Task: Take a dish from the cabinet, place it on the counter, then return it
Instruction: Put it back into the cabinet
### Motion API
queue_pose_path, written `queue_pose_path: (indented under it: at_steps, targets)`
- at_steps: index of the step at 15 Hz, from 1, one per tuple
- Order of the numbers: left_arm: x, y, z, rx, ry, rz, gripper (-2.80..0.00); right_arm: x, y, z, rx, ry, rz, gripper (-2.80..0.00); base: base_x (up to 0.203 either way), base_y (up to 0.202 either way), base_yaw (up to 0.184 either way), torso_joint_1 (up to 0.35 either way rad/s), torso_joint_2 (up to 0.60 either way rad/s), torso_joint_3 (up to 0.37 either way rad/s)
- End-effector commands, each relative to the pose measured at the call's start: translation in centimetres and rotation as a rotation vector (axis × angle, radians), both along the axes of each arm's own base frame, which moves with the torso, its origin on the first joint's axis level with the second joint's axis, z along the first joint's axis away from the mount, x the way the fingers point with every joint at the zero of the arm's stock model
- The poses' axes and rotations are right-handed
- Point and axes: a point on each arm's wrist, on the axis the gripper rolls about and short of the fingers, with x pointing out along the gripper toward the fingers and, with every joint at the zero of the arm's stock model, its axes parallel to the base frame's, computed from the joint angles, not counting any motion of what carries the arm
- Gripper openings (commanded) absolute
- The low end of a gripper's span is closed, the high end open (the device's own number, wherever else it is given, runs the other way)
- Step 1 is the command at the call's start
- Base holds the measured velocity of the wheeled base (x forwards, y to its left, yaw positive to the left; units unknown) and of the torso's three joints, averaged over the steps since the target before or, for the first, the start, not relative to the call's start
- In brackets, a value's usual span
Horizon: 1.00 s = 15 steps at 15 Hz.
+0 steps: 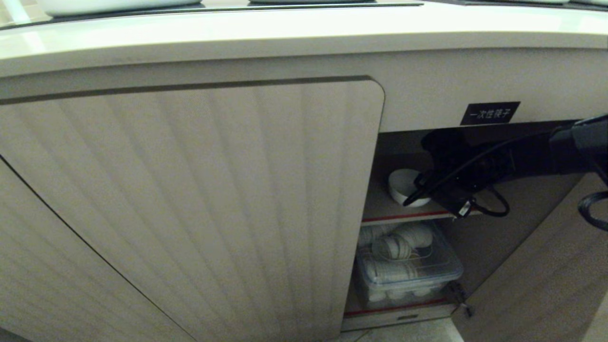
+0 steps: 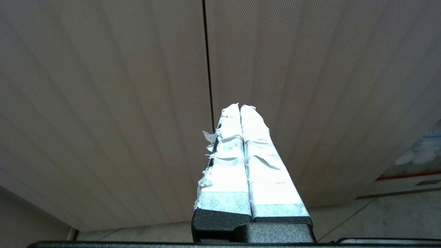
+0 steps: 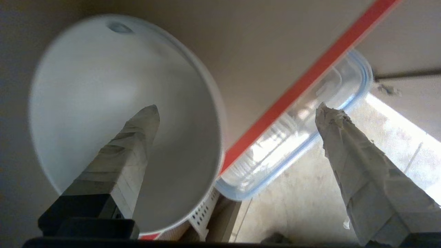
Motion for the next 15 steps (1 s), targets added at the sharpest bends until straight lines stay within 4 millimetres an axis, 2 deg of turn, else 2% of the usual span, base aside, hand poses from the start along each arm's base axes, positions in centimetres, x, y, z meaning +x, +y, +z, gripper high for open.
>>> queue_pose_path:
  at_steps: [1, 10, 15]
  targets:
    - [0.0, 0.0, 0.0, 0.0, 0.0, 0.0, -2.8, -0.1, -0.1, 0.3, -0.008, -0.017, -0.004, 0.0, 0.0, 0.0, 0.0, 0.0, 0.0, 0.0]
    - [0.0, 0.0, 0.0, 0.0, 0.0, 0.0, -2.8, -1.3, -0.5, -0.1, -0.17, -0.119, 0.094, 0.0, 0.0, 0.0, 0.0, 0.0, 0.0, 0.0]
    - [0.0, 0.0, 0.0, 0.0, -0.001, 0.0, -2.8, -2.2, -0.7, 0.0, -0.365, -0.305, 0.243, 0.0, 0.0, 0.0, 0.0, 0.0, 0.0, 0.0]
